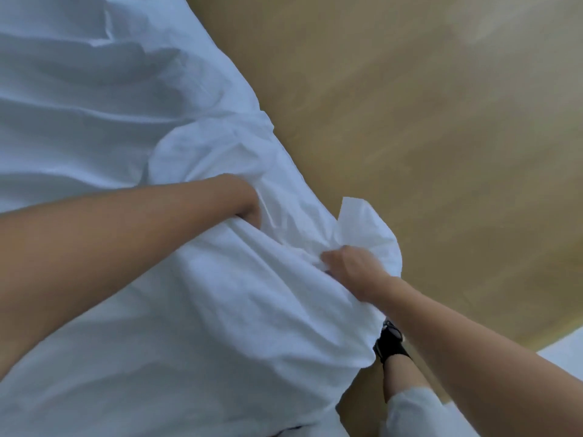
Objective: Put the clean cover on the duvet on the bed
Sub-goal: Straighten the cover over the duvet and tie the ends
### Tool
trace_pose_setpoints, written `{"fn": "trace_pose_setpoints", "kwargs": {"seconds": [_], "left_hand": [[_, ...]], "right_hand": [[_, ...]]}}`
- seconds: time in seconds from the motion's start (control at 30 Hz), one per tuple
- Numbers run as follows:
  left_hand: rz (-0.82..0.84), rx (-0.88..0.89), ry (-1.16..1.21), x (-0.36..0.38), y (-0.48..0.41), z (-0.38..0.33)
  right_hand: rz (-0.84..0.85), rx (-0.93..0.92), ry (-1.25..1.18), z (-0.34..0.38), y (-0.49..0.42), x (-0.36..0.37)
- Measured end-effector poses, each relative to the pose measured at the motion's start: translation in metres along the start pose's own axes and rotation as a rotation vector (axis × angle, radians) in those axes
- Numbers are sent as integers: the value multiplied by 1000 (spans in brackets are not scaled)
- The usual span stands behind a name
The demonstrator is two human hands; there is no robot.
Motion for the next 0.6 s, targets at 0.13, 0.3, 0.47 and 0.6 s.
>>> {"fn": "trace_pose_setpoints", "kwargs": {"seconds": [0.13,0.3,0.47,0.6], "left_hand": [[-178,176,99,-33,1,12],[-481,172,-362,-50,15,-24],[-1061,402,-94,-127,44,25],[-1298,230,-86,-123,13,7]], "right_hand": [[-743,433,-200,-76,45,-56],[-880,688,-311,-69,61,-47],[-968,697,-256,-90,88,-26],[-551,911,-384,-88,59,-11]]}}
Point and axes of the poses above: each hand's wrist, its own y-axis away from the middle knuckle, its own x-axis out of the palm, z = x × y, the point moved 1 cm from there along -y, towards the middle knuckle, and after that the axes turned 4 degrees about -x, right-handed, at the moved point
